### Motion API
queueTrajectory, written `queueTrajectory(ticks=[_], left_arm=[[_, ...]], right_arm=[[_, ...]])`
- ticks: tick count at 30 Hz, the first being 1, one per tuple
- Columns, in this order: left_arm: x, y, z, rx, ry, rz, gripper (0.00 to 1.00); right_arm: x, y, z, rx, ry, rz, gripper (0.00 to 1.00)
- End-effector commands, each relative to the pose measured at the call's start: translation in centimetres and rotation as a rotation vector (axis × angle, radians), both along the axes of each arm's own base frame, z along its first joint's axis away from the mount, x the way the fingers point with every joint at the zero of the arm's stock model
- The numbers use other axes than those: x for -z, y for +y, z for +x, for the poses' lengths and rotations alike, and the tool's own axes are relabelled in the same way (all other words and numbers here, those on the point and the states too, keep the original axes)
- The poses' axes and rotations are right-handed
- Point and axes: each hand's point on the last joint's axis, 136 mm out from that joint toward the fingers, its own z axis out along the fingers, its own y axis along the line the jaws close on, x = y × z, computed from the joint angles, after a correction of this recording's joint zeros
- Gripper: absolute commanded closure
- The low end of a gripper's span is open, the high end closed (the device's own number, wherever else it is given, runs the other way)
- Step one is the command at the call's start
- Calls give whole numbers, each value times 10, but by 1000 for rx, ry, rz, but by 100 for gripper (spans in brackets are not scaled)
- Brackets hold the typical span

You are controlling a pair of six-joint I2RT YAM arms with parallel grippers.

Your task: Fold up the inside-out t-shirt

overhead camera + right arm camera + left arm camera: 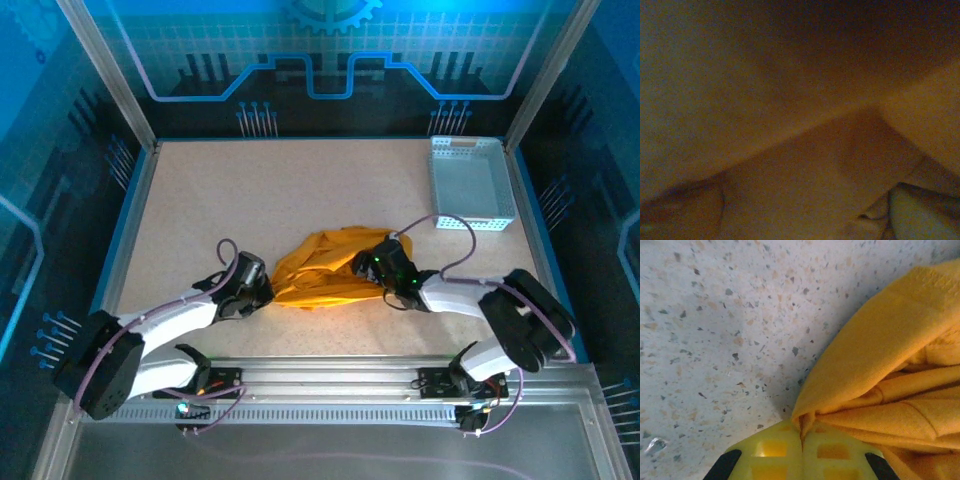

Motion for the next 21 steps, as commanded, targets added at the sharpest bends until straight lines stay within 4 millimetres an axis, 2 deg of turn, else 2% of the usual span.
queueTrajectory(ticks=[1, 5, 11, 14, 17, 19, 21], left_arm=[[-2, -13, 4, 77, 3, 15, 100], [4, -19, 1, 100, 23, 32, 100], [8, -22, 0, 115, 35, 35, 100], [6, -21, 1, 107, 30, 38, 100], [4, -16, 3, 96, 24, 62, 100], [3, -7, 2, 77, 22, 101, 100], [3, 6, 4, 44, 21, 155, 100]], right_arm=[[17, 21, -3, -76, 46, -17, 12], [21, 50, 1, -145, 55, -21, 11], [30, 76, 3, -224, 97, -86, 8], [46, 64, 0, -167, 161, -230, 9], [48, 65, 4, -150, 176, -219, 30], [37, 76, 4, -197, 138, -146, 45], [9, 92, 3, -261, 73, -61, 60]])
